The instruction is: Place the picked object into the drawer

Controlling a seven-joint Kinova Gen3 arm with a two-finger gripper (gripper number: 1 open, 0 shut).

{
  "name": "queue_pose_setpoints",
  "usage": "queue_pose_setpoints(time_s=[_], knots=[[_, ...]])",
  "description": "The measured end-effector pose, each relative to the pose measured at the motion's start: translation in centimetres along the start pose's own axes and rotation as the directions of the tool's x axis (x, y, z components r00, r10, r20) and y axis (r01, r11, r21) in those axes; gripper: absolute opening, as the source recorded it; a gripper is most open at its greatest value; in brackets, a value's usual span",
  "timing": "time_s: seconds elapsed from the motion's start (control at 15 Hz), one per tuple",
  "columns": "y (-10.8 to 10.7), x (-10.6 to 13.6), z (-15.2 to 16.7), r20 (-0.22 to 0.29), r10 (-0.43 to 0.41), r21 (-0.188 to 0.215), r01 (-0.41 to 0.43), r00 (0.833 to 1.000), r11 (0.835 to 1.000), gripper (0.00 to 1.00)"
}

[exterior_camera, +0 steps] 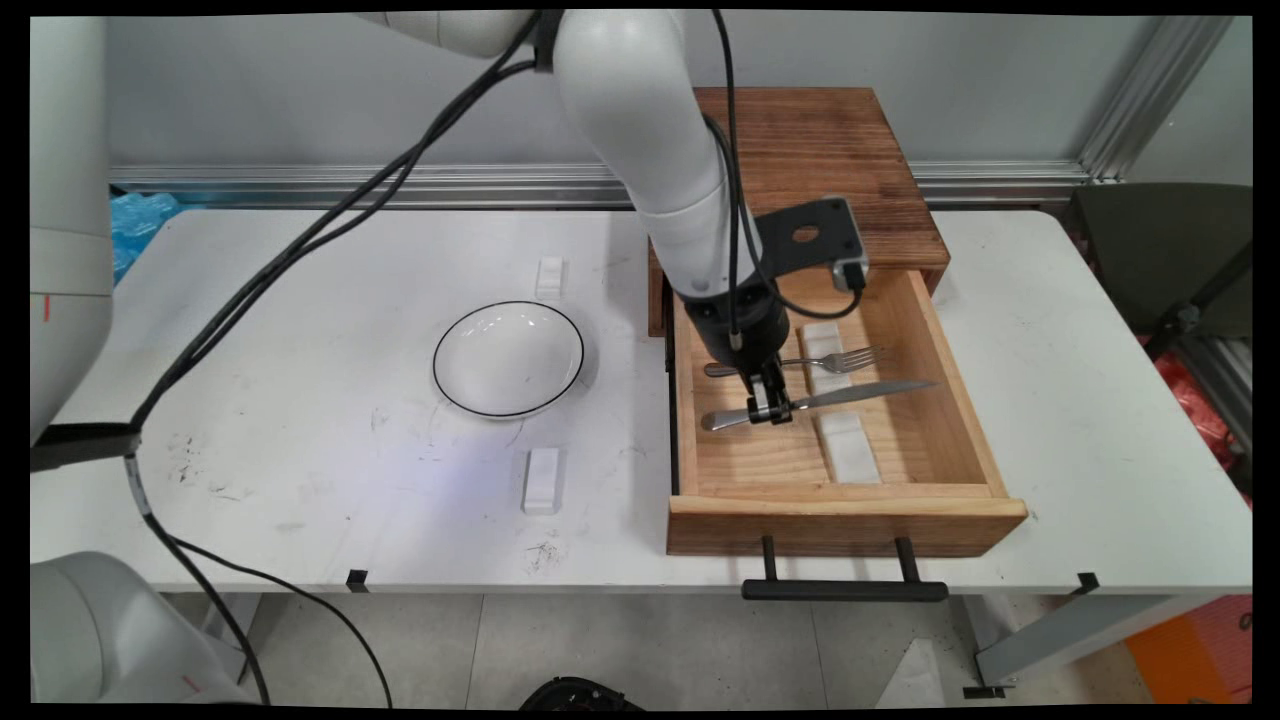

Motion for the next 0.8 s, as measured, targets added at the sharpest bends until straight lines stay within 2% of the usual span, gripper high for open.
queue_pose_setpoints(time_s=[0.33,0.8], knots=[[0.4,-1.0,2.1,0.015,0.003,-0.004,-0.003,1.0,1.0,0.0],[0.7,-1.6,4.3,0.01,0.004,-0.004,-0.004,1.0,1.0,0.0]])
